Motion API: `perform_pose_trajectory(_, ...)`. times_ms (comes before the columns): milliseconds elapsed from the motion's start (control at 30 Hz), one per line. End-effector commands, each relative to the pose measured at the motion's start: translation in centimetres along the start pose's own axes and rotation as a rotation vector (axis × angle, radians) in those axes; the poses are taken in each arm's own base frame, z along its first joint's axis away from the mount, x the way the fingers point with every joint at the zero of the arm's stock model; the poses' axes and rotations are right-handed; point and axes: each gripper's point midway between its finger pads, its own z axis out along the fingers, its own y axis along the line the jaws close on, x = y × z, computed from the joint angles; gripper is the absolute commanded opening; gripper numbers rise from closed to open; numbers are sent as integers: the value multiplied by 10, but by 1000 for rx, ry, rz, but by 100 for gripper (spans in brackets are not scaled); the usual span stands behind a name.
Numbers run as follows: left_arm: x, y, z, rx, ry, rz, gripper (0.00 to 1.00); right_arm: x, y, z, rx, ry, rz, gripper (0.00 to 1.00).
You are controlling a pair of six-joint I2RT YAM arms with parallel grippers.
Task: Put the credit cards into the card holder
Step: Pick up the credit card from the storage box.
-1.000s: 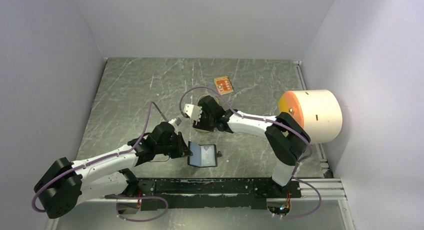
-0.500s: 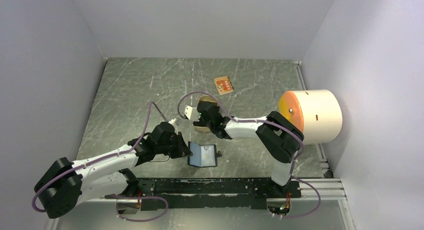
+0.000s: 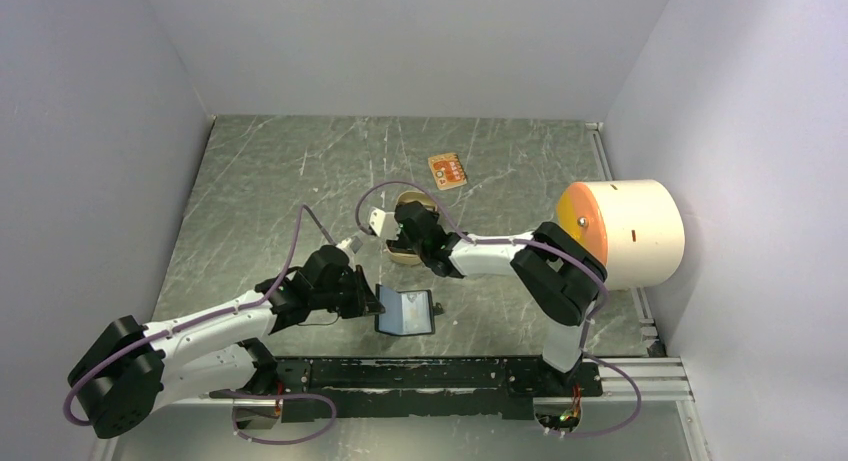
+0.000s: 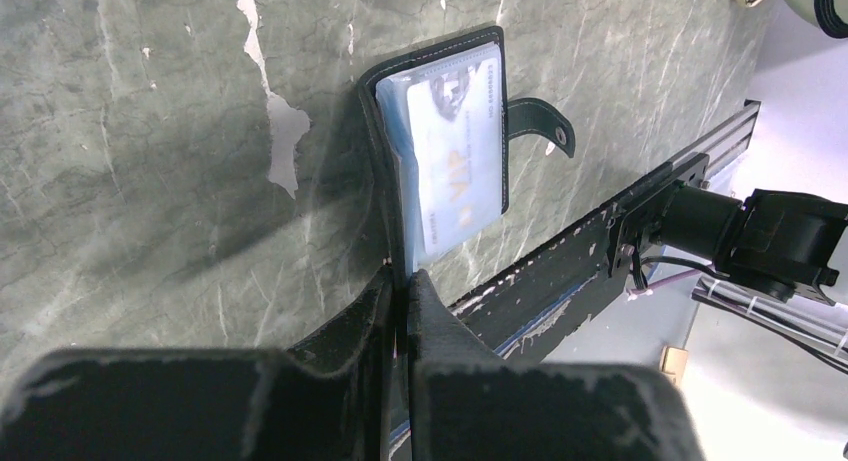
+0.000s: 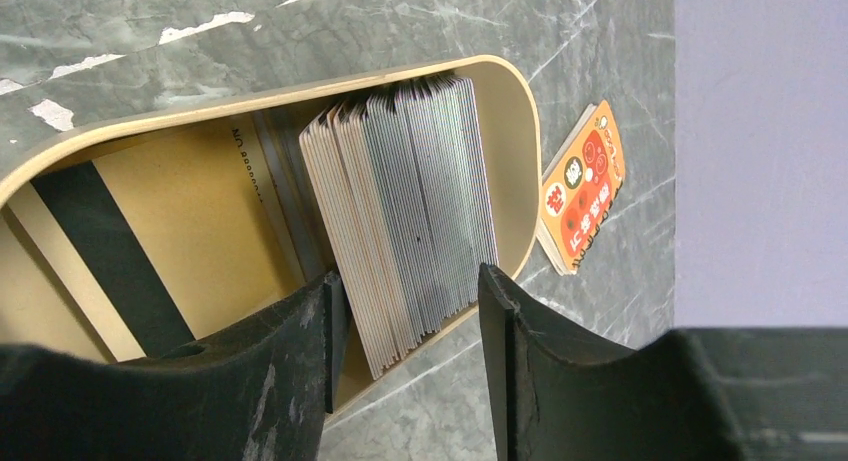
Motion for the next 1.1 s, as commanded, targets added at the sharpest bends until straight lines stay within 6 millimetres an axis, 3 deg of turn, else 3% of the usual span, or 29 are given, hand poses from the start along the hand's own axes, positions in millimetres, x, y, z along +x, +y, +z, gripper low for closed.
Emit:
perform_pose_trajectory(0,-4,-7,0,34,-9,-4,9,-8,-11,3,19,-20,21,52)
perform_pose_trajectory(67,-4,-8,1,34,-4,-1,9,-18,-23,3,31,-41,48,51)
perform_pose_trajectory(267,-2,-9,4,34,13,3,9,-16,-37,5,17,-56,124,48)
perform_pose_trajectory(1067,-4,-12,2,45,3,-12,9,-13,-52,15,-40,-64,206,28)
